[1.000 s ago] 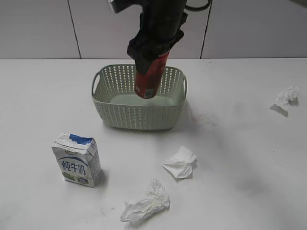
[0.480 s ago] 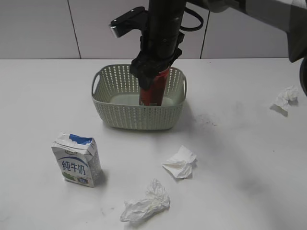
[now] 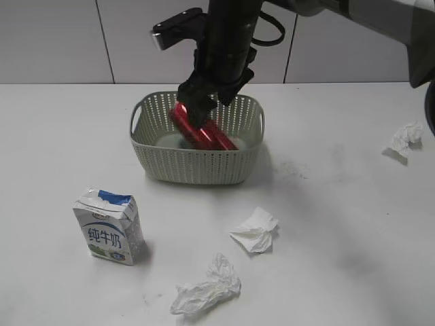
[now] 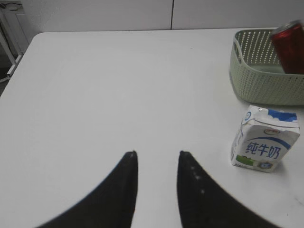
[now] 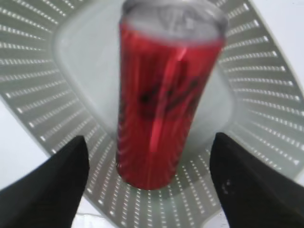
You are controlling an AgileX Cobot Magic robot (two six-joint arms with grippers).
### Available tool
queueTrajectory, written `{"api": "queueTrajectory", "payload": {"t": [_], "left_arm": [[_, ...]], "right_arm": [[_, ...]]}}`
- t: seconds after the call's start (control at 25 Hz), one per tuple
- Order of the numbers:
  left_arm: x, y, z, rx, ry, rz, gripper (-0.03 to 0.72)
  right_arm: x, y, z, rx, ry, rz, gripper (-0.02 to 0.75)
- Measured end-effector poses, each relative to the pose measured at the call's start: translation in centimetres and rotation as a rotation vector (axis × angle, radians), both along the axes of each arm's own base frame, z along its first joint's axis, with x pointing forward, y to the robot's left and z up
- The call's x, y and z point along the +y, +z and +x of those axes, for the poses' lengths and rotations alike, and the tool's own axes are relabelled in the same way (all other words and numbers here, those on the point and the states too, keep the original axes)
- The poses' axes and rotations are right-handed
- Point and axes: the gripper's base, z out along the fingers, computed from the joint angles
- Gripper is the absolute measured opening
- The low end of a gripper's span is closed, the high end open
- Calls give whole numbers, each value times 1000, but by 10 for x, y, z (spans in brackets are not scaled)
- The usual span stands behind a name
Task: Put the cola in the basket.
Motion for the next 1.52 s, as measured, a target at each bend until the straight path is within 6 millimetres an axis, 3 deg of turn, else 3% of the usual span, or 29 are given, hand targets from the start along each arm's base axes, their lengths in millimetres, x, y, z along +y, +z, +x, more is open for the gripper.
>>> {"api": "queueTrajectory", "payload": {"t": [0.24,0.56,0.72,0.92,1.16,1.36,1.52], "left_arm": [[0,0,0,0,0,0,232],[0,0,0,0,0,0,232],[0,0,0,0,0,0,232],[0,0,0,0,0,0,231],[0,0,0,0,0,0,231],[0,0,0,0,0,0,231],[0,0,0,0,0,0,231]], "right_arm": [[3,9,1,-6,-19,40,606],[2,73,12,-212,-78,138,600],[-14,98,23,-275,-192,200,599],[-71,110,54,-294,-379,218,597],[-162,136,77,-345,-589,229,594],[-225,159,68,-352,-715,229,594],[-255,170,50,-318,-779,243,593]]}}
